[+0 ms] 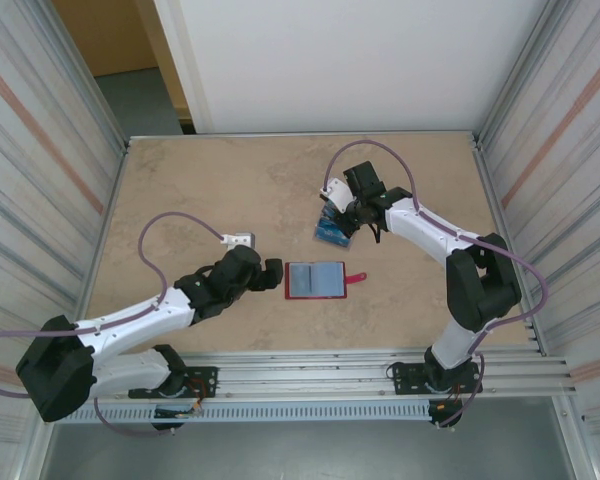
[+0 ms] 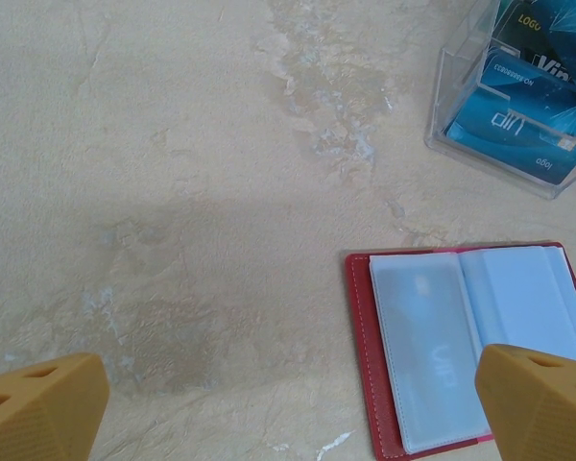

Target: Take the credit cards out of the card holder

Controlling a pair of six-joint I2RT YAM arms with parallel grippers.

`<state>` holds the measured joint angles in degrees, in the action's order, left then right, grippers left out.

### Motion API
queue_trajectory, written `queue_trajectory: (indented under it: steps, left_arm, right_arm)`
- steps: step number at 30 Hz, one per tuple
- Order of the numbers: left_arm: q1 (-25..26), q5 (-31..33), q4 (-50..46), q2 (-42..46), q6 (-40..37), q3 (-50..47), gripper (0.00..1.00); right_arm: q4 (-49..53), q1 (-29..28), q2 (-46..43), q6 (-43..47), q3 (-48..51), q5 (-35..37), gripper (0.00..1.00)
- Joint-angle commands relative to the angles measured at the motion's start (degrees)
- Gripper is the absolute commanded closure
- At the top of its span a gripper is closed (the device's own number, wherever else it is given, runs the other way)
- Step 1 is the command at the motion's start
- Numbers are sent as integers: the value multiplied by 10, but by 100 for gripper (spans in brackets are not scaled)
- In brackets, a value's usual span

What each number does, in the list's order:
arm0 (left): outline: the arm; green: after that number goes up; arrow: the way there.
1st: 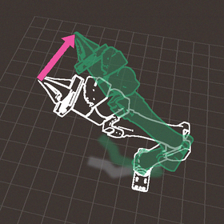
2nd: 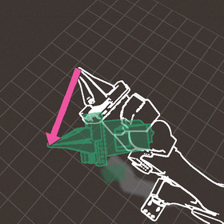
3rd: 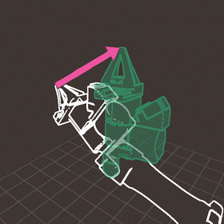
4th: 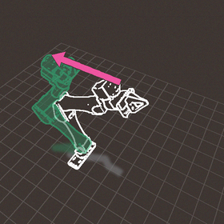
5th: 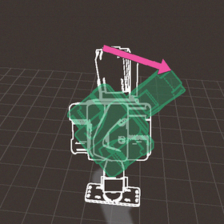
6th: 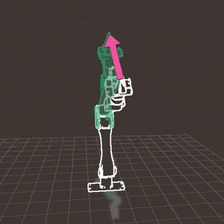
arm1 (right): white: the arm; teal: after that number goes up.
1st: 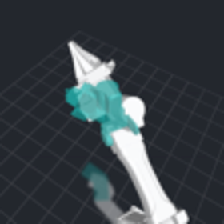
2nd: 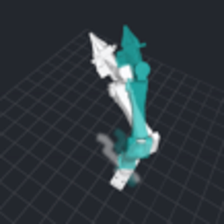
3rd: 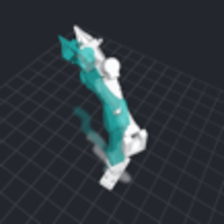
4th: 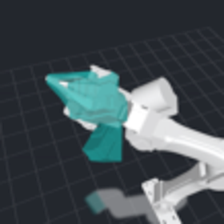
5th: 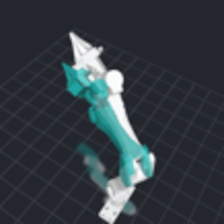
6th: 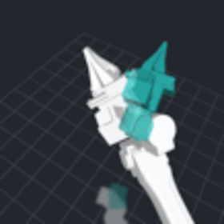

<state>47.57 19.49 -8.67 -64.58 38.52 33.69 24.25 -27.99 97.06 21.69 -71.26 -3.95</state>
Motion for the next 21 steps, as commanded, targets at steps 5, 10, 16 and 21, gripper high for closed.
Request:
queue_trajectory:
  steps: [5, 10, 16, 21]
  left_arm:
    - [-8, -3, 8, 6, -7, -8, 1]
    - [-10, -4, 8, 5, -7, -8, 1]
    - [-11, -7, 8, 5, -7, -9, 1]
    - [-13, -8, 8, 5, -5, -9, 1]
  right_arm:
    - [23, 4, 13, 14, 4, -12, 100]
    - [26, 4, 25, 16, 2, -2, 100]
    - [32, 4, 37, 19, -7, 4, 100]
    - [47, 3, 51, 17, -19, 9, 100]
